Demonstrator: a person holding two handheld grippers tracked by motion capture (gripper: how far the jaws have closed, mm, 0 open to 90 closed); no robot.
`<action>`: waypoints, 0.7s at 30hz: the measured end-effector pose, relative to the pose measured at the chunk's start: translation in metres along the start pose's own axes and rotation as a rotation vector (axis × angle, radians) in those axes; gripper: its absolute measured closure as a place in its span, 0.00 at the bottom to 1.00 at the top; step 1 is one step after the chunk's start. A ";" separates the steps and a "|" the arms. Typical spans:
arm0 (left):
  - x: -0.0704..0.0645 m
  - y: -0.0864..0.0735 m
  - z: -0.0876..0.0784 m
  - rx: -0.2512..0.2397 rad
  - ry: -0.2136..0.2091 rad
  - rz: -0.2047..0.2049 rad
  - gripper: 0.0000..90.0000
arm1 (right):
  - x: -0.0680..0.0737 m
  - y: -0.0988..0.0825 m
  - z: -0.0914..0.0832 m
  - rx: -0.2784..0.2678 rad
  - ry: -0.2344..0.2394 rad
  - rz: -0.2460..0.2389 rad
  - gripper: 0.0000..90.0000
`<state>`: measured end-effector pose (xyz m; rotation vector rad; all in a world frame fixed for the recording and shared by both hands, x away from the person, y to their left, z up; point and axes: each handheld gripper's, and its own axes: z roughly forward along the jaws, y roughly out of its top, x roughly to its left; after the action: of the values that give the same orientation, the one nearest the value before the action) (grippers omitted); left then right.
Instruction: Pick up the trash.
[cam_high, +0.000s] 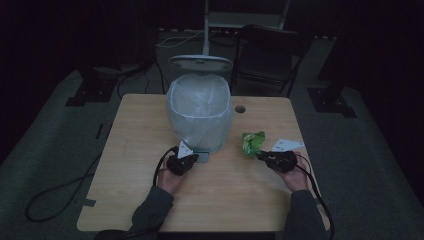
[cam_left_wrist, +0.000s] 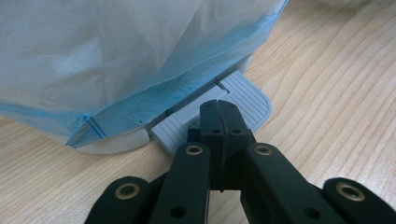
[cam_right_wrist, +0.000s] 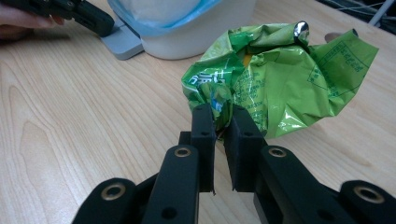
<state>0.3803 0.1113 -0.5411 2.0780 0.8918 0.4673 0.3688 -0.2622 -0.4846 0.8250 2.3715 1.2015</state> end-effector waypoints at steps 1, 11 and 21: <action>0.000 0.000 0.000 0.000 0.000 0.000 1.00 | 0.001 0.001 -0.001 -0.003 -0.002 0.000 0.91; 0.000 0.000 0.000 0.000 -0.001 -0.002 1.00 | 0.001 0.017 -0.016 -0.030 -0.015 -0.020 0.91; 0.000 0.000 0.000 -0.001 -0.001 -0.004 1.00 | 0.002 0.029 -0.024 -0.044 -0.028 -0.043 0.91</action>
<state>0.3803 0.1113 -0.5412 2.0748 0.8946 0.4650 0.3645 -0.2616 -0.4470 0.7681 2.3202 1.2125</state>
